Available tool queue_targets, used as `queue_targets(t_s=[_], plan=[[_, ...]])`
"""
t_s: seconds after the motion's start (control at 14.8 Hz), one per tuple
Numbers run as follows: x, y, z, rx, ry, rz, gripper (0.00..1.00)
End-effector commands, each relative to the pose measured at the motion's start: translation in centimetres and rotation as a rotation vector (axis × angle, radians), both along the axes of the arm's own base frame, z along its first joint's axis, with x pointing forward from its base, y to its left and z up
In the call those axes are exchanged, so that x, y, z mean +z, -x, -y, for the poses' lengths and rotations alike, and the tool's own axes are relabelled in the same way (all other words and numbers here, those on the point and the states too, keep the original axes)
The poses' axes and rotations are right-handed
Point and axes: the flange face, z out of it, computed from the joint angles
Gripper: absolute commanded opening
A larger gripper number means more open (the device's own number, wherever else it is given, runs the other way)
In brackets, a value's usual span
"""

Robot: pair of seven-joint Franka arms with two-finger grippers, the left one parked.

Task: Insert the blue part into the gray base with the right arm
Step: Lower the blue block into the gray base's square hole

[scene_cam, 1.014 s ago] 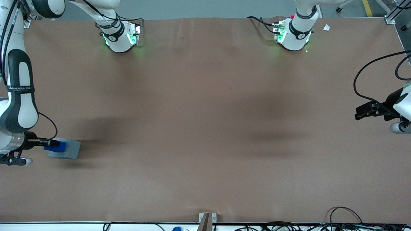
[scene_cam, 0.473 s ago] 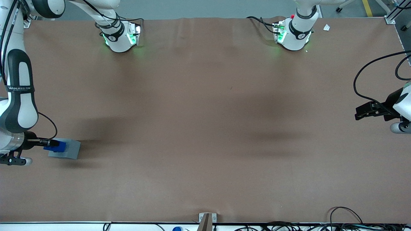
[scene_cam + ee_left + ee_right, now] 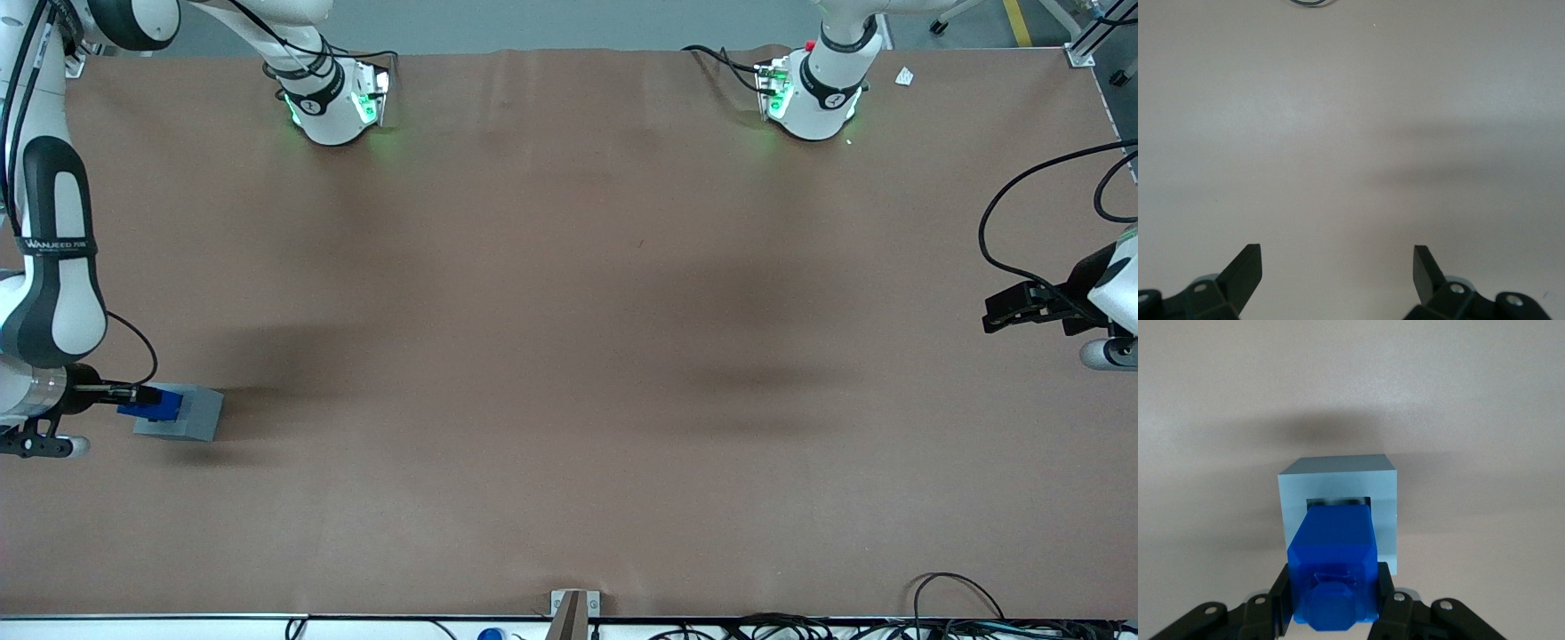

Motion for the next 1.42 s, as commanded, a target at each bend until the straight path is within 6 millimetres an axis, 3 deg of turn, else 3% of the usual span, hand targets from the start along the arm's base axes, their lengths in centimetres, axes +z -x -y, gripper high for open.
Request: queue_targets(t_s=[0.0, 1.35], plan=[[-0.08, -0.13, 0.48, 0.011, -0.002, -0.003, 0.0], [-0.61, 0.32, 0.73, -0.004, -0.019, -0.029, 0.0]])
